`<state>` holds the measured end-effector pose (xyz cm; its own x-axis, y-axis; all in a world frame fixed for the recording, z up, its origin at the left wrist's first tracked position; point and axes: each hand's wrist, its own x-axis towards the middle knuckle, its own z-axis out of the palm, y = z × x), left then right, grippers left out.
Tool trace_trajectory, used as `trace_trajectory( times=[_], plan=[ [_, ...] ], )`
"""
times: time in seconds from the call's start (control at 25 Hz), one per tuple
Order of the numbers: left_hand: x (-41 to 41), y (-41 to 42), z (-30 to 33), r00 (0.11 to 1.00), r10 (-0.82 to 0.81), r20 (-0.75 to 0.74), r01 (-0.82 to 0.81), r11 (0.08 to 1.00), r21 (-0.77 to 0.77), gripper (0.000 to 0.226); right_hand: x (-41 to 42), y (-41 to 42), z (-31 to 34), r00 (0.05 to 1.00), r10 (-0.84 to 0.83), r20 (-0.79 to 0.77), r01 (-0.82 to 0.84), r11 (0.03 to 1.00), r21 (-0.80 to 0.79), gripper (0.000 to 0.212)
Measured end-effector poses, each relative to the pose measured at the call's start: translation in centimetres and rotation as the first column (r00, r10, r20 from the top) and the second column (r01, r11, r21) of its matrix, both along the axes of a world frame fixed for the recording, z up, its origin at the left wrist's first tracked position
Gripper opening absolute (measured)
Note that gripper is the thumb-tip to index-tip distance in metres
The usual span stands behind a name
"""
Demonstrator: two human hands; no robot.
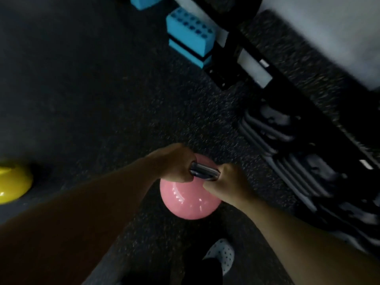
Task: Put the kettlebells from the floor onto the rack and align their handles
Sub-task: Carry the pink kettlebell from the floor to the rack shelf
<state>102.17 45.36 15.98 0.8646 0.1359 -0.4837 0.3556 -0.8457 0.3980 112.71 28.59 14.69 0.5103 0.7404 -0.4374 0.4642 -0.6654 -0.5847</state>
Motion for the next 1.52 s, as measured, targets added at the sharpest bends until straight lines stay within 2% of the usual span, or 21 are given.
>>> trace_trajectory(
  times=[0.08,0.16,0.32,0.44,0.56,0.68,0.76,0.88,1.04,1.16,1.4,1.52],
  plan=[
    [5.0,0.9,3.3,0.998,-0.052,0.036,0.051,0.999,0.017,0.019,4.3,0.5,3.0,0.999,-0.018,0.048,0.015,0.998,0.059,0.015],
    [10.6,2.4,6.1,0.988,-0.114,0.107,0.101,0.988,0.120,0.011,9.2,1.5,5.7,0.988,-0.076,0.133,0.055,0.986,0.159,0.015],
    [21.6,5.0,10.4,0.935,-0.269,0.232,0.205,0.942,0.267,0.020,17.6,3.2,9.1,0.911,-0.257,0.323,0.152,0.936,0.316,0.017],
    [29.0,6.8,12.5,0.901,-0.315,0.297,0.241,0.935,0.262,0.017,23.4,4.6,11.0,0.879,-0.365,0.308,0.254,0.903,0.347,0.011],
    [36.5,9.3,13.9,0.872,-0.371,0.321,0.304,0.922,0.241,0.013,29.7,6.8,12.2,0.852,-0.418,0.314,0.273,0.868,0.414,0.020],
    [42.4,11.6,14.7,0.825,-0.432,0.364,0.323,0.890,0.322,0.011,34.4,9.2,13.1,0.783,-0.487,0.387,0.322,0.849,0.419,0.027],
    [45.0,12.9,14.6,0.802,-0.465,0.376,0.346,0.873,0.343,0.018,36.3,10.7,13.1,0.718,-0.545,0.434,0.366,0.825,0.430,0.027],
    [48.1,14.5,13.6,0.783,-0.476,0.401,0.369,0.873,0.318,0.011,38.4,12.4,12.7,0.664,-0.613,0.428,0.458,0.786,0.416,0.027],
    [50.1,15.9,12.5,0.768,-0.416,0.488,0.306,0.907,0.290,0.018,40.8,13.8,13.2,0.692,-0.590,0.416,0.456,0.804,0.381,0.022],
    [51.7,16.7,12.1,0.799,-0.325,0.506,0.256,0.945,0.203,0.019,42.7,14.8,13.5,0.703,-0.552,0.449,0.455,0.834,0.313,0.012],
    [55.5,15.9,11.9,0.815,-0.270,0.512,0.237,0.963,0.131,0.019,46.1,15.3,13.4,0.657,-0.620,0.430,0.547,0.784,0.293,0.020],
    [56.6,16.3,11.5,0.805,-0.265,0.530,0.247,0.963,0.106,0.016,47.0,15.6,12.9,0.635,-0.641,0.431,0.563,0.766,0.310,0.016]
  ],
)
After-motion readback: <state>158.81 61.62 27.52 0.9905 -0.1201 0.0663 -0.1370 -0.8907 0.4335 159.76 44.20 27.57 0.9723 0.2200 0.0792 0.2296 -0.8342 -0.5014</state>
